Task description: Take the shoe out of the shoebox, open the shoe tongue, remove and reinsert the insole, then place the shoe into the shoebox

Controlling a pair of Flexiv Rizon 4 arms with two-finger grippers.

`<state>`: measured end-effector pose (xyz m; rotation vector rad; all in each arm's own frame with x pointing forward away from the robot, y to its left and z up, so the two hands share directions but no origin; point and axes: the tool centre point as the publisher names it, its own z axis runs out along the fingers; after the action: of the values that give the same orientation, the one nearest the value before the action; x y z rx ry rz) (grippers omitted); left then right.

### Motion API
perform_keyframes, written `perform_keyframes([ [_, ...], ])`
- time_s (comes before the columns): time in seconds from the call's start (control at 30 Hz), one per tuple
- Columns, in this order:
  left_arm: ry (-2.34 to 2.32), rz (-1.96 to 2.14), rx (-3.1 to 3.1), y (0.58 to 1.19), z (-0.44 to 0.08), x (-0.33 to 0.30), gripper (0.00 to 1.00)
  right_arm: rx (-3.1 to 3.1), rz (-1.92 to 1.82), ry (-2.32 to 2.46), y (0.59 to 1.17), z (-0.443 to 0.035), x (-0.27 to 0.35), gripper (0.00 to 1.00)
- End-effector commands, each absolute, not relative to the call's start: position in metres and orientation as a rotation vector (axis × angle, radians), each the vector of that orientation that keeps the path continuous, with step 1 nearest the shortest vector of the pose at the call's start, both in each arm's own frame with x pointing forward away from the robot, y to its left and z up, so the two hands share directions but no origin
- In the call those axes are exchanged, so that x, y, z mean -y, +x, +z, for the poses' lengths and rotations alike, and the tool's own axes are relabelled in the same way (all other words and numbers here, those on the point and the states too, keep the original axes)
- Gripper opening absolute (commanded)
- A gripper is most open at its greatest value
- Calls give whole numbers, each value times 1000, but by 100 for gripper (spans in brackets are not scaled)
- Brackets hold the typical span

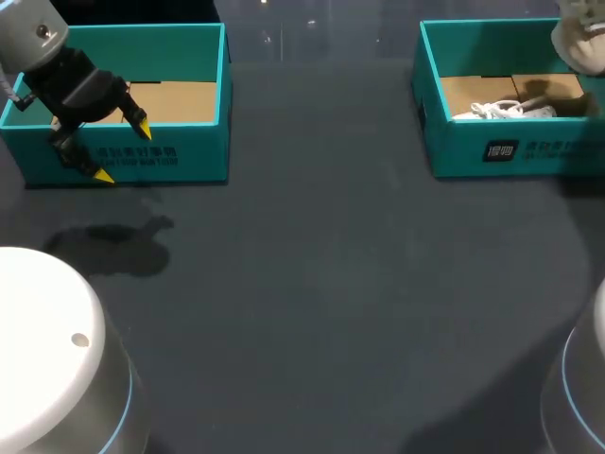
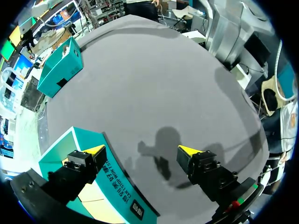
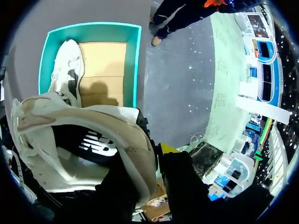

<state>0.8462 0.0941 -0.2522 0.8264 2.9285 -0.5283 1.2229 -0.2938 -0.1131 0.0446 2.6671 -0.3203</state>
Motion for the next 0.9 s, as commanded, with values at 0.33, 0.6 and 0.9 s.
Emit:
perform_keyframes([
  [0.33,827,-525,-2928,846,-252,-94,100,-2625,-462,1063,1193,-116,299,0],
  [0.6,827,-525,-2928,846,-252,-94,100,-2625,-462,1063,1193,-116,299,0],
  [0.9,827,-525,-2928,846,-252,-94,100,-2472,-409,1307,1183,-127,305,0],
])
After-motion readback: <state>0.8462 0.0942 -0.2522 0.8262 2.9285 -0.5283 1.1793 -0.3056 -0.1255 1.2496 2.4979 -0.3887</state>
